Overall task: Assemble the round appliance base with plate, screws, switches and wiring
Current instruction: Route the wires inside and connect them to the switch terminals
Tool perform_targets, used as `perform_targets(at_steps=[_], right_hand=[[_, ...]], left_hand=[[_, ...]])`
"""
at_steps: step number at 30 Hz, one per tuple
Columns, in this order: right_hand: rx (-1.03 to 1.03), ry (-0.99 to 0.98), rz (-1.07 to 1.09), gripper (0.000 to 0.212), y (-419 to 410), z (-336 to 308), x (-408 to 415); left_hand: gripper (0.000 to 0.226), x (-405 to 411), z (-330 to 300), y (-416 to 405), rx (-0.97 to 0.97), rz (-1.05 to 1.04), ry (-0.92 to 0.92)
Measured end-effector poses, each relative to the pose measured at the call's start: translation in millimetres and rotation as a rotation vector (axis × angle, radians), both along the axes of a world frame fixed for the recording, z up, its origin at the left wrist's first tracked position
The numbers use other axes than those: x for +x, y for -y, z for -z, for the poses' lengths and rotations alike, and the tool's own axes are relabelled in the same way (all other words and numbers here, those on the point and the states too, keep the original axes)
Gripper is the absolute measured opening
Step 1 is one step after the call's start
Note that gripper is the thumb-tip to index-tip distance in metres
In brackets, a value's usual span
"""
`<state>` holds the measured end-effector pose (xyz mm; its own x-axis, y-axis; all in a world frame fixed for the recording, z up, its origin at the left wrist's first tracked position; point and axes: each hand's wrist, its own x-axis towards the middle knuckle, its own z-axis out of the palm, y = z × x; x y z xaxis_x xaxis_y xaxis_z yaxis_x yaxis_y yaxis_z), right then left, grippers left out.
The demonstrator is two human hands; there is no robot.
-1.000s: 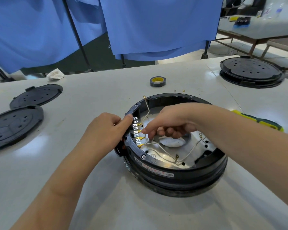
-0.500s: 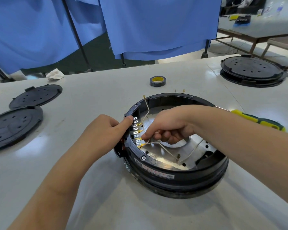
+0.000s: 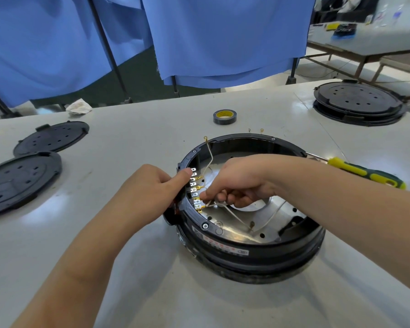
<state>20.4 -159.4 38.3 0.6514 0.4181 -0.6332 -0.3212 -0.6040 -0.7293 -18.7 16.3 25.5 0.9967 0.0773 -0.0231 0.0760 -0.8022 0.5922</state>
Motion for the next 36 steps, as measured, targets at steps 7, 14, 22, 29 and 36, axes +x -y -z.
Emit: perform_targets(at_steps=[7, 14, 22, 29, 36], right_hand=[[-0.004, -0.051, 0.029, 0.027, -2.8, 1.4, -0.1], [-0.028, -0.047, 0.055, 0.027, -6.7, 1.5, -2.6], [-0.061, 0.000, 0.058, 0.029, -9.7, -0.6, -5.9], [-0.071, 0.012, 0.050, 0.031, -11.5, -1.1, -8.3], [-0.063, 0.026, 0.051, 0.029, -9.9, 0.6, -7.2]], left_hand=[[0.061, 1.0, 0.0, 0.2, -0.015, 0.005, 0.010], [0.064, 2.6, 0.5, 0.8, 0.002, 0.036, 0.019], [0.068, 4.6, 2.1, 1.0, -0.002, 0.035, 0.016], [0.072, 6.6, 4.6, 0.8, 0.016, 0.056, 0.018], [0.072, 5.2, 3.9, 0.7, 0.022, 0.060, 0.013]])
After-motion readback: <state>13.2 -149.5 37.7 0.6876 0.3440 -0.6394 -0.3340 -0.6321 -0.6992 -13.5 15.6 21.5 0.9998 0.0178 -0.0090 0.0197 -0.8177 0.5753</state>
